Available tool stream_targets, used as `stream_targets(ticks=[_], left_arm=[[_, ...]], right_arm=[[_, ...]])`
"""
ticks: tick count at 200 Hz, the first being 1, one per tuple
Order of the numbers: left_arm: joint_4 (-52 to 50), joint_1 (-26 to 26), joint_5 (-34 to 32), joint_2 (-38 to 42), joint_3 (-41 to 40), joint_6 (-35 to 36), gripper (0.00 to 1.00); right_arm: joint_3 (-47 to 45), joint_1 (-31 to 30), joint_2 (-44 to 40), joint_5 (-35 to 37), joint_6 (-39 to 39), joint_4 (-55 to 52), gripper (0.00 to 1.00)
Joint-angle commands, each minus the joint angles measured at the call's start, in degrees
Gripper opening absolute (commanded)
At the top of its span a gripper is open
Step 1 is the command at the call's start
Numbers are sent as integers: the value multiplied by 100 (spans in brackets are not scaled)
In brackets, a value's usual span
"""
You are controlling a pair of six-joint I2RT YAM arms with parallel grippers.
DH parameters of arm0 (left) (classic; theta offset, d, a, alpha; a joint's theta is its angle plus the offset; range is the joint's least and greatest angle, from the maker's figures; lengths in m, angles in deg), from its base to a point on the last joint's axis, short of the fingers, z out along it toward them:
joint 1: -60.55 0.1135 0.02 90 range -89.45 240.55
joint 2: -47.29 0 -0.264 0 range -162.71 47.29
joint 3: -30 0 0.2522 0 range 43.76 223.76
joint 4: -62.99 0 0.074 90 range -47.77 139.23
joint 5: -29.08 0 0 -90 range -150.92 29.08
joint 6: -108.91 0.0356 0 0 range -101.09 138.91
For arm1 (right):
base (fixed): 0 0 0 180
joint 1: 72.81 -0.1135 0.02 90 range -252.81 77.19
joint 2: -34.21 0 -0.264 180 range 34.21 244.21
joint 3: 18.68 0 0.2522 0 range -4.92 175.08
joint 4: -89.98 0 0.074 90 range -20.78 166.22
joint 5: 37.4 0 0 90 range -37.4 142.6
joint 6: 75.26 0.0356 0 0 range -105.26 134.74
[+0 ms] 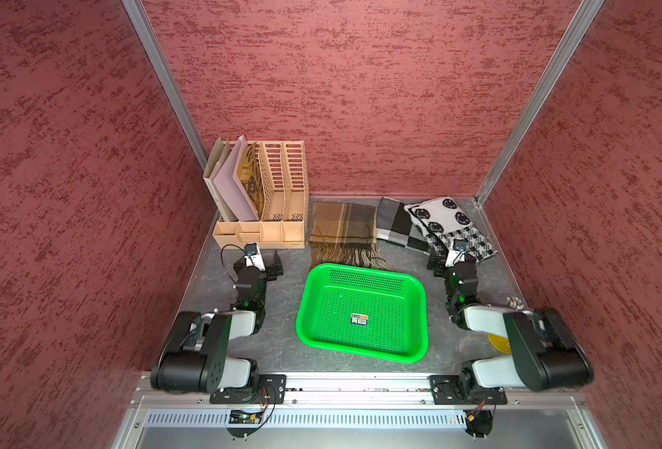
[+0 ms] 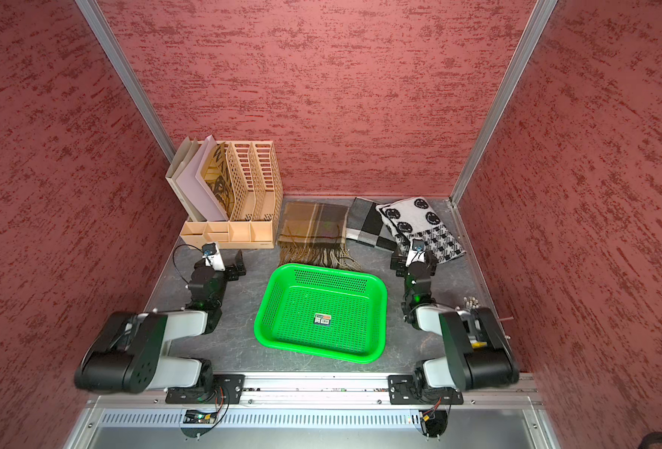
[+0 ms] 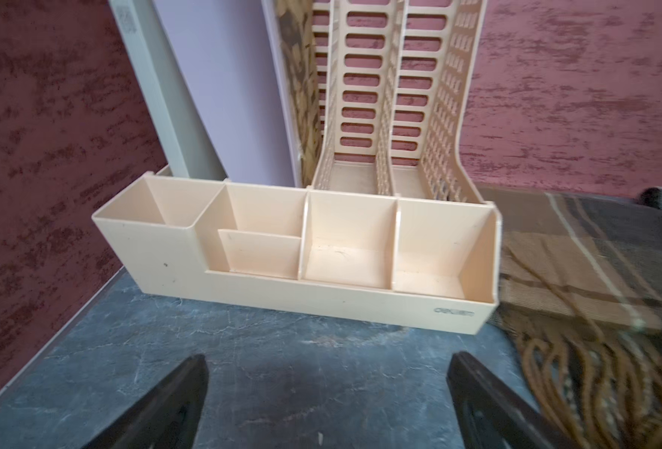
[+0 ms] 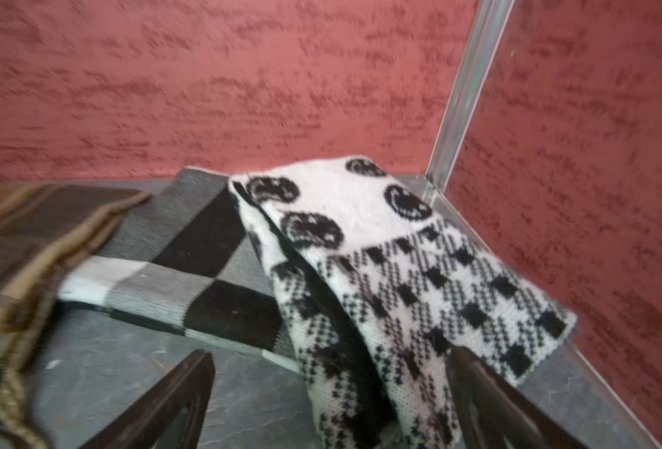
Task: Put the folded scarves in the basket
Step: Move the scarf to the center of the board.
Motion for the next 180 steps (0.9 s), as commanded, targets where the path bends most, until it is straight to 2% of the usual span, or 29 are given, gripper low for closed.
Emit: stream_targets(ticks=[1,6,8,16,23,29,35,40,48,52,56,58,67,76,86,98,125,160,180], left_arm=[[-868,-499,-575,1171,534,479,100],[-1232,-650,-672,1400,766,502,100],[-1384,-702,-745,1479,869,496,100],[-2116,-896,-1144,1683,1375,200,100],[-3226,-934,-1292,1772,1915,-507,100],[-4342,-886,-1163,1785,2446,-1332,100],[-5436,-763,-762,1740,2891,-1931,100],[-5760,-591,-295,1675,3037,-2392,100],[-5778,-145,1079,1461,3177,-2764,100],[-5815,65,1742,1295,3296,-2959,100],[-5963,199,2113,1110,3455,-3141,100],[-6083,220,2204,1033,3565,-3199,100],[-6721,134,2305,533,4087,-3249,100],[-7328,-143,2084,125,4576,-3039,100],[-7894,-502,1544,-292,4993,-2896,99],[-8268,-704,1332,-686,5288,-2887,96],[-8336,-833,1469,-1222,5407,-3165,86],[-8228,-951,1464,-1859,5544,-3371,89],[-8121,-973,1644,-2113,5577,-3509,86]], right_arm=[[475,-492,-1579,508,-21,-1348,98],[844,-507,-1928,445,453,-2270,98],[1095,-509,-2084,392,865,-2833,98],[1610,-497,-2277,-111,1352,-3830,98],[1984,-495,-2329,-798,1524,-4322,99],[2104,-494,-2294,-1023,2081,-4434,99],[2145,-451,-2226,-1229,2883,-4479,98],[2155,-405,-2156,-1531,3146,-4402,99],[2350,-399,-1883,-2426,3168,-4186,99],[2703,-474,-1631,-2767,3114,-4468,98],[3006,-548,-1408,-2749,3114,-4786,98],[3336,-650,-1186,-2596,3110,-5306,98],[4170,-965,-604,-2038,3054,-6464,99],[4867,-1217,10,-1651,2980,-7343,96],[5359,-1313,525,-1676,3042,-7938,89],[5583,-1352,1045,-1865,3184,-8108,85],[5693,-1424,1610,-2000,3432,-7987,80],[6240,-1460,2542,-2144,3543,-8176,80],[6632,-1465,3056,-2246,3630,-8340,81]])
